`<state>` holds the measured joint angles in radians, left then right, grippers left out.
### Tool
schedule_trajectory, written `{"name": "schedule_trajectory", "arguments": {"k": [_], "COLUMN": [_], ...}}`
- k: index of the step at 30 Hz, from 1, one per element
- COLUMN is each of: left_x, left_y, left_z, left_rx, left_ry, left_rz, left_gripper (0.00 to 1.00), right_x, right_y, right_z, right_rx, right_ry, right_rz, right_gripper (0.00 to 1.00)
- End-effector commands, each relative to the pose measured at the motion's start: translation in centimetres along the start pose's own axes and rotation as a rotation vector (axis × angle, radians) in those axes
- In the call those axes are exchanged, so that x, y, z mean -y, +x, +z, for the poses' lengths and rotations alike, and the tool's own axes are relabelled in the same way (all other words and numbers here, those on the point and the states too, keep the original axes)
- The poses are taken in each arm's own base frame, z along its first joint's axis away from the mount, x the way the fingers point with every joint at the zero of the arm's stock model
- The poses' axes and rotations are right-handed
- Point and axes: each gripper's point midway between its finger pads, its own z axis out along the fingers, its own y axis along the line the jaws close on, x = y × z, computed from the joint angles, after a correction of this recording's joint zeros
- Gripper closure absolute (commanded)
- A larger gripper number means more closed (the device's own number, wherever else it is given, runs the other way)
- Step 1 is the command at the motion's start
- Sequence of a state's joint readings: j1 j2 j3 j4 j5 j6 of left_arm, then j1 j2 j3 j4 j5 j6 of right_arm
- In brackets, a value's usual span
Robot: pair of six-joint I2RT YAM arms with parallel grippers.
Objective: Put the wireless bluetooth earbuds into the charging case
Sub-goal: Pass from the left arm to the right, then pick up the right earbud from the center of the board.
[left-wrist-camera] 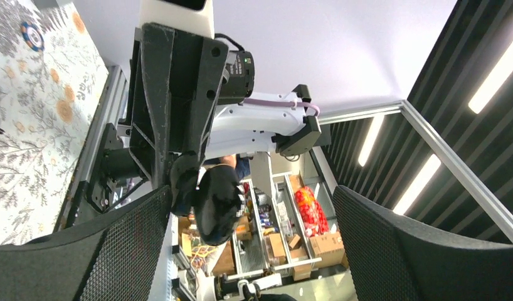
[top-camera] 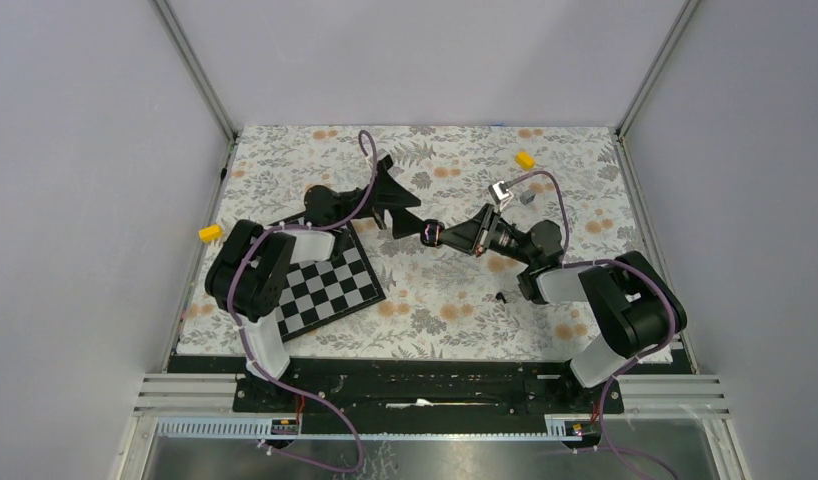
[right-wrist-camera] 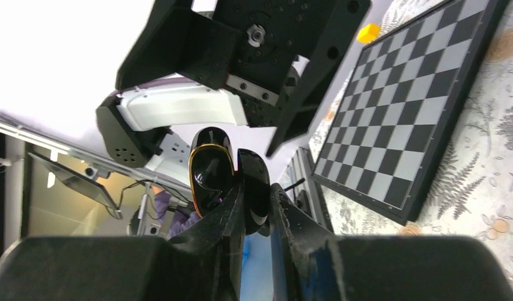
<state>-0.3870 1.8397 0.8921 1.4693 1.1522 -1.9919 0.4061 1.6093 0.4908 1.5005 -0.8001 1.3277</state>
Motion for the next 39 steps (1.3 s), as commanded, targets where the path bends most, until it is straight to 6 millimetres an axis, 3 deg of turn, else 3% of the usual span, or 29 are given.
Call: {"name": "schedule_trajectory", "arguments": {"k": [1,6,11,16,22,25,28,33,39], "left_x": [3.6,3.8,3.6,4.0,2.9,1.4,-0.7,-6.8,-10.0], "left_y": [0.0,-1.0,-1.8,-1.6,-1.1,-0.6,0.5,1.3,2.4], "left_z": [-1.8,-3.7,-4.8,-4.7,-4.4,-3.5,-1.1,1.3,2.8], "left_rx": [0.017,0.059,0.087,0.086,0.087,0.07,0.016,-0.041,-0.039], "left_ry": [0.056,0.033,0.014,0.017,-0.016,-0.064,-0.158,-0.592,-0.64], "left_rz": [0.194,0.207,0.21,0.242,0.238,0.224,0.245,0.433,0.408], "left_gripper": [0.01,0.01,0.01,0.01,0.01,0.01,0.01,0.01,0.01], "right_x": [-0.6,3.2,6.4,7.6,10.0,10.4,10.7,10.4,9.6], "right_y": [0.0,0.4,-0.3,-1.5,-2.1,-2.4,-2.6,-3.1,-4.0], "right_z": [0.5,-0.3,-2.6,-5.9,-11.8,-14.1,-16.2,-18.8,-20.7], "right_rx": [-0.039,-0.066,-0.069,-0.049,0.004,0.048,0.072,0.144,0.218], "right_ry": [-0.01,0.227,0.539,0.781,1.094,1.175,1.244,1.329,1.388], "right_rz": [-0.091,-0.077,-0.14,-0.242,-0.297,-0.293,-0.284,-0.295,-0.299], "right_gripper": [0.93,0.96,1.0,1.0,1.0,1.0,1.0,1.0,1.0]}}
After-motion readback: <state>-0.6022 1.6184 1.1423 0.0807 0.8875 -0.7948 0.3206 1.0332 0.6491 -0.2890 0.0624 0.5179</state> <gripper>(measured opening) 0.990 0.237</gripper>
